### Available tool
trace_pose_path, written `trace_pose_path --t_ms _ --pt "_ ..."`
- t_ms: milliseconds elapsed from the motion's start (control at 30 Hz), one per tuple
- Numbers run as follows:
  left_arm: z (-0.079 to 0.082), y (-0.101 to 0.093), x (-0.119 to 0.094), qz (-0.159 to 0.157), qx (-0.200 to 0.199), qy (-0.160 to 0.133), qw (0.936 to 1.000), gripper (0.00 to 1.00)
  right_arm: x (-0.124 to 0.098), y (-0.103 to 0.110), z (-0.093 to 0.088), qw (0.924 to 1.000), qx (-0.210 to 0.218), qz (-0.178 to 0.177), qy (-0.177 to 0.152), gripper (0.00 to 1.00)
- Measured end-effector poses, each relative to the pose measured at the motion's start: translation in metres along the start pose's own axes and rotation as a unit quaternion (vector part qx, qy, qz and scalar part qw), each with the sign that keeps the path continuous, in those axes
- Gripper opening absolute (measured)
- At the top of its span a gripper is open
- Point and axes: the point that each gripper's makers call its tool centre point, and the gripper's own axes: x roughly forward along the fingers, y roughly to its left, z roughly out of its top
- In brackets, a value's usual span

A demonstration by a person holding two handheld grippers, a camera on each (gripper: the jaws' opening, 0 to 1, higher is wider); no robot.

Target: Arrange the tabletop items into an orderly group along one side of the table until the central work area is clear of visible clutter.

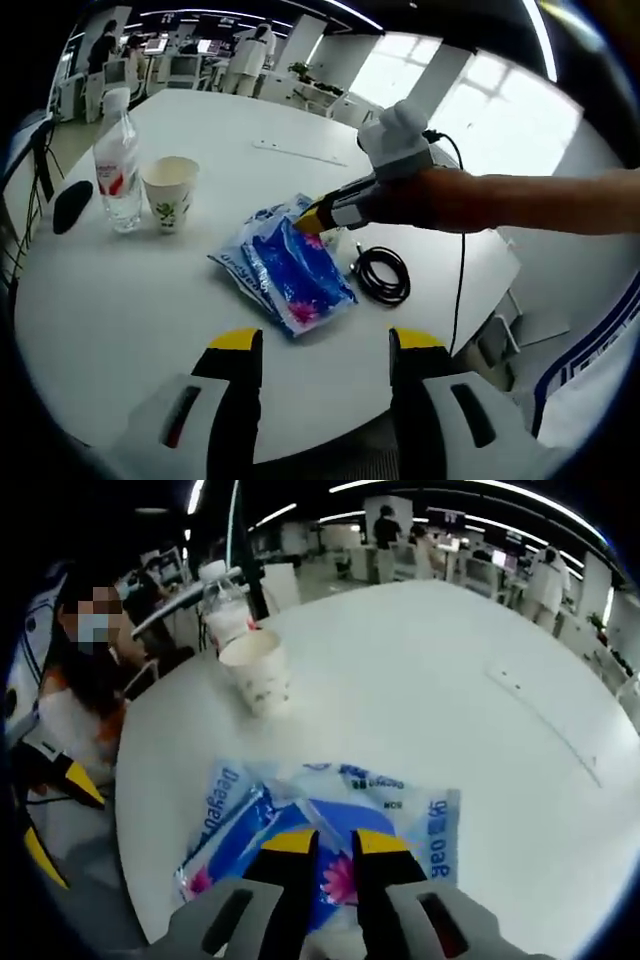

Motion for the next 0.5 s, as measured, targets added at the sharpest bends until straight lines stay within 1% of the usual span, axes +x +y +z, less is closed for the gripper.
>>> trace_pose_path --t_ms 33,167,400,500 --pt "0.000 0.000 0.000 0.000 -0.001 -0.001 1.0000 0.50 -0.001 0.002 -0.001 1.0000 0.008 0.004 -0.002 0.07" --pt "-0.001 0.001 0.001 -0.001 -0.005 -0.001 1.0000 0.50 -0.002 0.000 -0.008 1.0000 0.001 -0.001 0.008 0.04" --pt "-0.003 -0.003 0.003 -0.006 -0.007 0.004 0.9999 0.50 -0.009 0.000 -0.010 1.0000 0.000 0.002 0.007 0.03" --pt "-0.005 -0.004 0.005 -0.008 -0.008 0.006 0.9999 0.50 -0.010 -0.002 -0.012 1.0000 0.006 0.003 0.006 0.02"
